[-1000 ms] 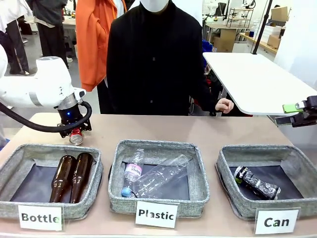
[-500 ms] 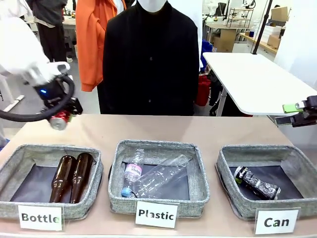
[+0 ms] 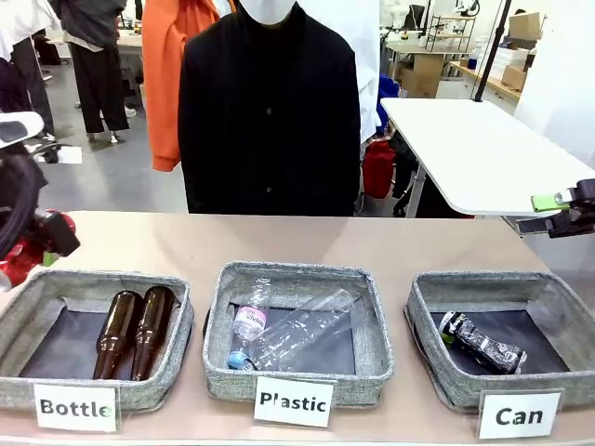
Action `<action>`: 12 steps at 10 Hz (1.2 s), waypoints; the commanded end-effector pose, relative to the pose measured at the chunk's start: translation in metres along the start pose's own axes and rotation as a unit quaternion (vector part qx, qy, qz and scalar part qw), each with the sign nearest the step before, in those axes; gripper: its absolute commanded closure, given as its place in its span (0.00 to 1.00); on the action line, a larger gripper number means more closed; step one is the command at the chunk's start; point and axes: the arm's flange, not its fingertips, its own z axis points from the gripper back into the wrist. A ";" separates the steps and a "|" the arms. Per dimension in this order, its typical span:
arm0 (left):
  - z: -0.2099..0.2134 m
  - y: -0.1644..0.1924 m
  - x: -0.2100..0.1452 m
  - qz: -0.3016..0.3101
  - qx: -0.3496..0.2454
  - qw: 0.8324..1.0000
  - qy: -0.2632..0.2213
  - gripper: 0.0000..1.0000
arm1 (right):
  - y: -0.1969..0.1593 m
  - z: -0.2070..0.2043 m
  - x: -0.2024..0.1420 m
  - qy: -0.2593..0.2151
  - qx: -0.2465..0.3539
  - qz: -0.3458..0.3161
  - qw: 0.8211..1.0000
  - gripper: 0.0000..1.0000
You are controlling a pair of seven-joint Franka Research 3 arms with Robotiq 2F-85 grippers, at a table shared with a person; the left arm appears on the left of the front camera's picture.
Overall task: Sort the can waste into the basket.
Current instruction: Pick up the can waste from the table and place it in the right Fabric basket.
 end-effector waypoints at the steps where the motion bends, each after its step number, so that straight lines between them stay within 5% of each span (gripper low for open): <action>1: 0.005 -0.006 0.013 0.007 -0.005 1.000 0.023 1.00 | 0.003 0.001 0.000 0.007 -0.001 -0.003 1.000 0.00; 5: -0.002 -0.005 0.006 -0.001 -0.005 1.000 0.011 0.98 | 0.000 0.000 0.000 0.000 0.000 0.000 1.000 0.00; 6: 0.000 -0.067 0.024 -0.053 0.047 0.997 0.003 0.98 | 0.041 0.022 0.004 -0.005 -0.016 0.028 0.999 0.00; 7: 0.005 -0.128 0.044 -0.124 0.070 0.990 -0.024 0.98 | 0.067 0.042 -0.002 0.043 -0.042 0.025 0.998 0.00; 9: -0.006 -0.259 0.091 -0.289 0.100 0.951 -0.052 0.98 | 0.079 0.103 -0.025 0.141 -0.158 -0.034 0.977 0.00; 12: -0.060 -0.442 0.142 -0.461 0.098 0.879 -0.072 0.98 | 0.087 0.200 -0.070 0.005 -0.202 -0.062 0.977 0.00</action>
